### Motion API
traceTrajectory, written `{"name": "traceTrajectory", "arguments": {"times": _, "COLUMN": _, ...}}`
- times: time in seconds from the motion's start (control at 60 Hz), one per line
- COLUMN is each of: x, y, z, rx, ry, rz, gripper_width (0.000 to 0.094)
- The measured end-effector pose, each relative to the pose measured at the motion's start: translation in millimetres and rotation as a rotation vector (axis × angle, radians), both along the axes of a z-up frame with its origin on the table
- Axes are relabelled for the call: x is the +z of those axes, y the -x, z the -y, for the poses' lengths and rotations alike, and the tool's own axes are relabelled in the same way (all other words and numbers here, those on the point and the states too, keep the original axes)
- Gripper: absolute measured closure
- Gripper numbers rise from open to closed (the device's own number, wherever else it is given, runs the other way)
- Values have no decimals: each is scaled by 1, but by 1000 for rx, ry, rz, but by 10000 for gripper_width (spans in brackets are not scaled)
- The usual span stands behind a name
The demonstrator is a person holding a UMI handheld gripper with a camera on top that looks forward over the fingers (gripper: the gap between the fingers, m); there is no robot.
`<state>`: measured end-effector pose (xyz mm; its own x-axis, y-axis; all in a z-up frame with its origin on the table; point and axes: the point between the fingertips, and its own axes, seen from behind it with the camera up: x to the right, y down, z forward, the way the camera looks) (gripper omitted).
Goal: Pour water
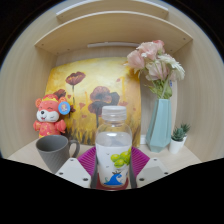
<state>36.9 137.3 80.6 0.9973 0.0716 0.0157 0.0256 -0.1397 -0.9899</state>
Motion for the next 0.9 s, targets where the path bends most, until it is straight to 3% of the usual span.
{"name": "traceTrajectory", "arguments": {"times": 0.117, "x": -4, "y": -1, "z": 1, "rx": -4, "ry": 22, "rz": 8, "gripper_width": 388}}
{"name": "traceTrajectory", "arguments": {"times": 0.217, "x": -11, "y": -3, "z": 11, "rx": -19, "ry": 70, "rz": -2, "gripper_width": 168}}
{"name": "traceTrajectory", "arguments": {"times": 0.267, "x": -12, "y": -2, "z": 21, "rx": -20, "ry": 80, "rz": -9, "gripper_width": 104}}
{"name": "traceTrajectory", "arguments": {"times": 0.45, "x": -17, "y": 3, "z": 86, "rx": -75, "ry": 145, "rz": -45, "gripper_width": 102}}
{"name": "traceTrajectory", "arguments": {"times": 0.667, "x": -16, "y": 32, "z": 181, "rx": -66, "ry": 201, "rz": -79, "gripper_width": 95}}
{"name": "traceTrajectory", "arguments": {"times": 0.9, "x": 20, "y": 51, "z": 245, "rx": -44, "ry": 193, "rz": -95, "gripper_width": 97}}
